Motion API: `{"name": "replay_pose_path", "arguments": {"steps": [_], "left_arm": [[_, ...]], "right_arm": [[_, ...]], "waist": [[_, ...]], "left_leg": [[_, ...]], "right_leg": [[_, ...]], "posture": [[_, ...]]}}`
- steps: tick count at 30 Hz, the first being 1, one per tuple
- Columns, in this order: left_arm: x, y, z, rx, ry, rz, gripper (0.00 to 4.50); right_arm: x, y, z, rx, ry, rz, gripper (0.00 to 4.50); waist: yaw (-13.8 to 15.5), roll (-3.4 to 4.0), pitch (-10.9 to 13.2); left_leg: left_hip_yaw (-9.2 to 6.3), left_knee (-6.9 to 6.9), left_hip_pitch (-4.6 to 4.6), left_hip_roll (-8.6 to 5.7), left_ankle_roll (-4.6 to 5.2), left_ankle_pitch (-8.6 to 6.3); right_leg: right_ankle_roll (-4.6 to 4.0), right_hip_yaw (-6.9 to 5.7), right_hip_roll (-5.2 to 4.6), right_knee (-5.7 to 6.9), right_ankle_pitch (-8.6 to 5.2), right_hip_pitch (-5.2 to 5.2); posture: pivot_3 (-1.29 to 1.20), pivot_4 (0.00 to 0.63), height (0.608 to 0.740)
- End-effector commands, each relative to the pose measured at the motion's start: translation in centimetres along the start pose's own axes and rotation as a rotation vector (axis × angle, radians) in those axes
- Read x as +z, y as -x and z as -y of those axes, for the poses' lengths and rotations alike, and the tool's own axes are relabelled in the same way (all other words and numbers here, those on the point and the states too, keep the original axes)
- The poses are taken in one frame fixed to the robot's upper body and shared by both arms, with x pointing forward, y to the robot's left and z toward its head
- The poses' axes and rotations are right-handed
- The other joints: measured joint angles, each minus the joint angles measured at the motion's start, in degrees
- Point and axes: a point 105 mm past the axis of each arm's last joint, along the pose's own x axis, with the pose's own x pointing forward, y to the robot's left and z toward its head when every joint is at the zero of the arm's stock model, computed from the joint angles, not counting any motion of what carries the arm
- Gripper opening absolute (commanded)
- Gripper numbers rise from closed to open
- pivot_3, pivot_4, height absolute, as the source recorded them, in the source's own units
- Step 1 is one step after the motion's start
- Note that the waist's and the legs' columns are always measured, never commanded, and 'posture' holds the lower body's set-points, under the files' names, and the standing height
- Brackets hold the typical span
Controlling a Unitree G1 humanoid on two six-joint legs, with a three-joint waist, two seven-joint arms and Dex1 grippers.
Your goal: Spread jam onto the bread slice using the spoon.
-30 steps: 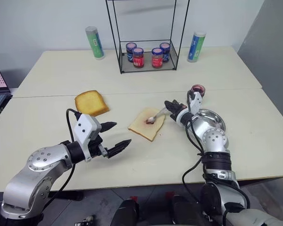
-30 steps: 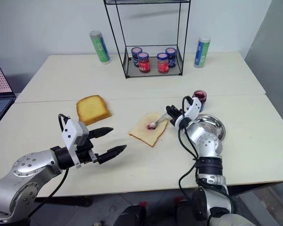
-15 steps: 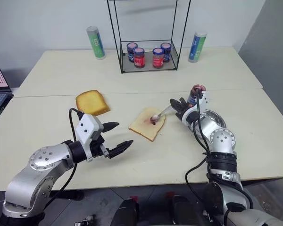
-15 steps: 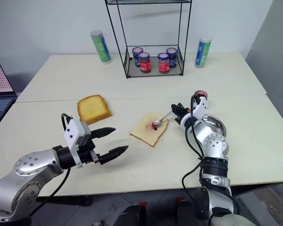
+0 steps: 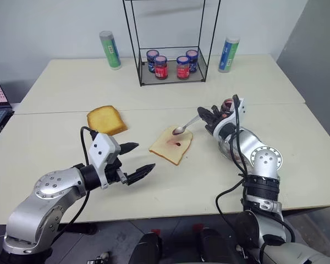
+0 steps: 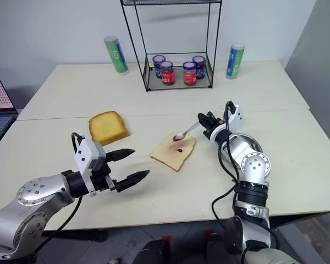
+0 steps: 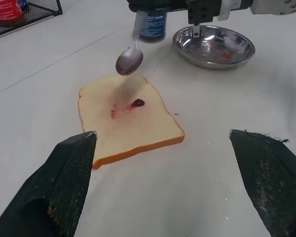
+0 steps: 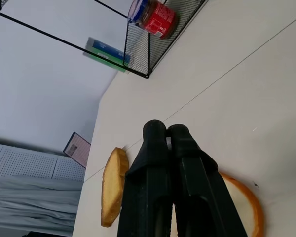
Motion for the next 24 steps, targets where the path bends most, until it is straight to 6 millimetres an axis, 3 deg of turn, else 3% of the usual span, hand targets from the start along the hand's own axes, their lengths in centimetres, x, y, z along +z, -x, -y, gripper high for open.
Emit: {"name": "replay_pose_path", "arguments": {"steps": [1,13,24], "left_arm": [[0.7,-0.1,0.2,-0.007,-0.032,0.026,4.50],[0.8,-0.3,0.2,-0.012,-0.031,0.029,4.50],[0.7,-0.3,0.3,0.000,-0.026,0.030,4.50]], "right_arm": [[0.6,0.9,-0.8,0.023,0.014,0.037,0.08],[-0.2,0.9,1.7,-0.053,0.072,0.044,0.08],[-1.3,0.1,2.1,-0.053,0.088,0.021,0.08]], "waist": [[0.0,0.00,0.0],[0.0,0.00,0.0],[0.0,0.00,0.0]], "left_leg": [[0.00,0.00,0.00,0.00,0.00,0.00],[0.03,-0.01,0.01,-0.01,0.00,0.00],[0.02,0.00,0.00,0.00,0.00,0.00]], "right_leg": [[0.00,0.01,0.00,0.00,0.00,0.00],[0.00,0.02,0.02,-0.01,0.00,0.00],[0.00,0.01,0.02,-0.01,0.00,0.00]], "posture": [[0.00,0.150,0.740],[0.00,0.150,0.740],[0.00,0.150,0.740]]}}
